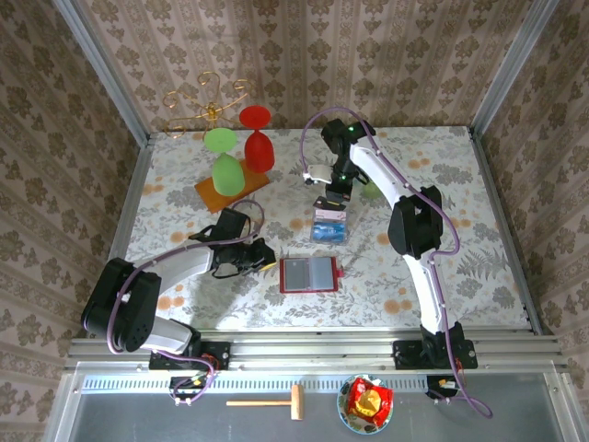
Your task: Take the credit cards out of the card holder
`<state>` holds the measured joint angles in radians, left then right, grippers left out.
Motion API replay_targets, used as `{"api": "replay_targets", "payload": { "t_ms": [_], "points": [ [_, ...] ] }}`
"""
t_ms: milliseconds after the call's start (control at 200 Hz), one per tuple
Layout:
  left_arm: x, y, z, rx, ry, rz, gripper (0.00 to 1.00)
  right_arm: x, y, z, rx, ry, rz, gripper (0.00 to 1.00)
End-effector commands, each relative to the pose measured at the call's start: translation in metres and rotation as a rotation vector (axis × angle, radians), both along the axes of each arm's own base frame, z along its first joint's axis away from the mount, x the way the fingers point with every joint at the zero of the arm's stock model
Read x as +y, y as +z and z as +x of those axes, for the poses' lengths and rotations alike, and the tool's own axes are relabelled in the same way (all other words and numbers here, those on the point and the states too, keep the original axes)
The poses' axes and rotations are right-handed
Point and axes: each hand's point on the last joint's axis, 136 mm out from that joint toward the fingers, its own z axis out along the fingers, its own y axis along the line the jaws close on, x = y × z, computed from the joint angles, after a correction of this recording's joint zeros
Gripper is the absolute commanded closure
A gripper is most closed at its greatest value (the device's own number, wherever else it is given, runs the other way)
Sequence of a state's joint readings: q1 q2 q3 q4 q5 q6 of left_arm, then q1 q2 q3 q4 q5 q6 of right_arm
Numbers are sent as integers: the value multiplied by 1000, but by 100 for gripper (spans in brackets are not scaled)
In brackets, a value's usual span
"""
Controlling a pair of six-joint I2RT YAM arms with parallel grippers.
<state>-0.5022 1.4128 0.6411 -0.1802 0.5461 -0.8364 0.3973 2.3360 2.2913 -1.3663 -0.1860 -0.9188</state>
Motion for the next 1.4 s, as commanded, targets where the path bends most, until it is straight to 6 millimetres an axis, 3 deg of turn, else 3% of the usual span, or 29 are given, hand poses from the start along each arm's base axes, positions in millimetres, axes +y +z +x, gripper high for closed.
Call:
{"api": "replay_targets", "payload": {
  "t_ms": [0,435,780,995,1185,1390],
  "points": [
    [-1,2,3,-6,-9,-5,88,-10,22,-3,-29,15,-30,100],
    [0,2,2,-2,-9,-3,88,-16,8,-7,12,15,-69,100],
    [-1,-1,2,7,-9,0,89,-9,-17,-14,92,17,-64,100],
    [-1,-2,2,11,-11,1,88,-5,-15,-10,78,17,-38,96],
    [-1,-3,2,14,-12,2,89,-6,-11,2,20,-3,-48,88],
    [-1,-3,2,12,-11,3,89,-8,-4,16,-59,-44,-56,86]
  ]
}}
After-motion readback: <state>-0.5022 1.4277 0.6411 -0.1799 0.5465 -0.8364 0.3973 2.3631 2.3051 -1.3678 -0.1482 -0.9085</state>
